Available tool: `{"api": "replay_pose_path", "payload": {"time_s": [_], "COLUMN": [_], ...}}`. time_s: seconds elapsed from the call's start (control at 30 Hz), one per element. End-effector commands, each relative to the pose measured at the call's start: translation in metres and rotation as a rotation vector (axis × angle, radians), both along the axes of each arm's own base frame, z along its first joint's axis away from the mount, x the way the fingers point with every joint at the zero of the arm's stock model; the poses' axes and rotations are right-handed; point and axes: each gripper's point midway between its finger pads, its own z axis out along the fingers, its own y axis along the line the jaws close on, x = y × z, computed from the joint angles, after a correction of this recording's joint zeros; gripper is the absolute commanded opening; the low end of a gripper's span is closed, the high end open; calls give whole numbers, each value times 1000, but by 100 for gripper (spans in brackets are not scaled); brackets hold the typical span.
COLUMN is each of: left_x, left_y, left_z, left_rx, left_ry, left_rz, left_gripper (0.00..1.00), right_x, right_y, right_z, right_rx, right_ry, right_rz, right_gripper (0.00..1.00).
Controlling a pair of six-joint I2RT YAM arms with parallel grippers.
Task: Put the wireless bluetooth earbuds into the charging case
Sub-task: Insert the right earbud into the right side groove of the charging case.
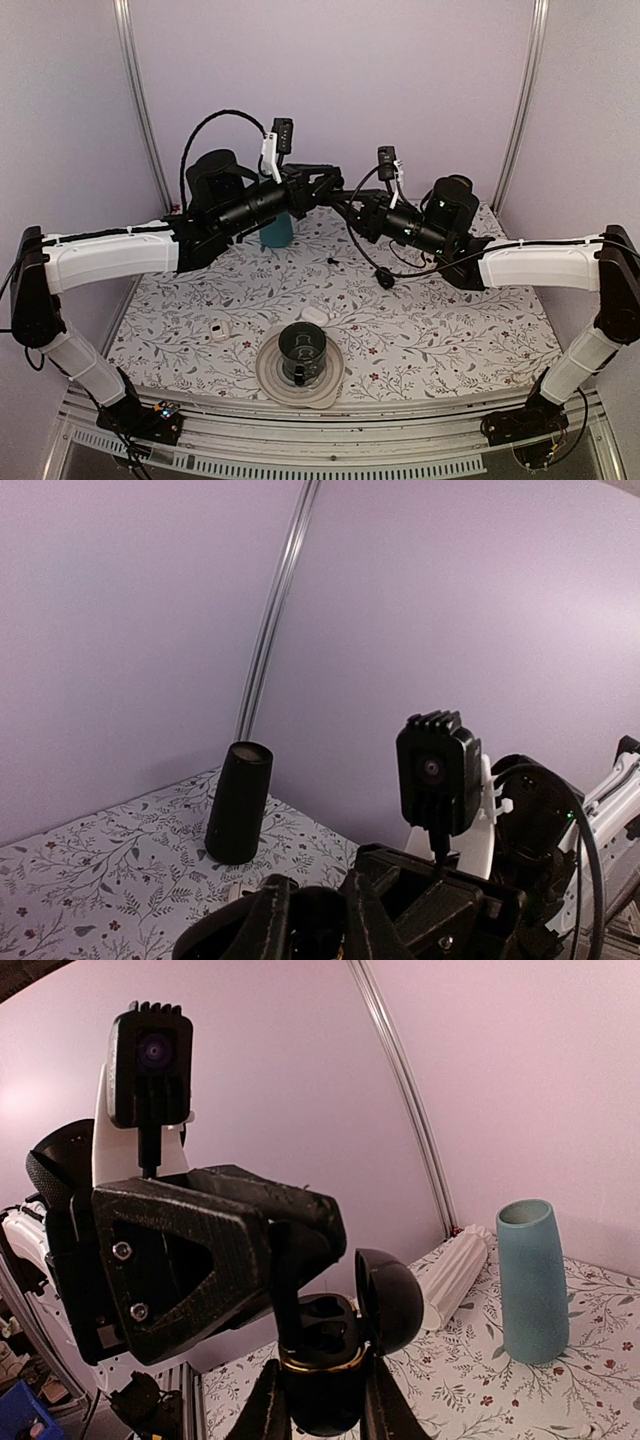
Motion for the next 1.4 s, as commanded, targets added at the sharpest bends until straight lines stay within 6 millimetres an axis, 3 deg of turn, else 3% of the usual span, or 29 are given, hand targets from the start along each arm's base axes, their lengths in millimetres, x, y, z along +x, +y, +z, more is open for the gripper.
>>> {"api": "replay_pose_path", "payload": {"time_s": [0.0, 0.53, 1.17, 1.37], "left_x": [-5, -16, -19, -18], "left_y": [-7, -16, 1, -4], "left_z": [-11, -17, -7, -13], "left_rx": [25, 75, 29, 48], "left_ry": [-11, -47, -72, -62], "left_rz": [-16, -96, -41, -57], "left_gripper": [17, 16, 16, 16], "right_x": [-14, -26, -22, -23], "right_y": [-3, 1, -12, -12], "right_z": [35, 40, 51, 54], "right_rx": [15, -46, 21, 29], "right_ry": [-101, -163, -136, -142], "right_rz": [20, 82, 85, 91], "right_gripper": [3, 3, 3, 3]}}
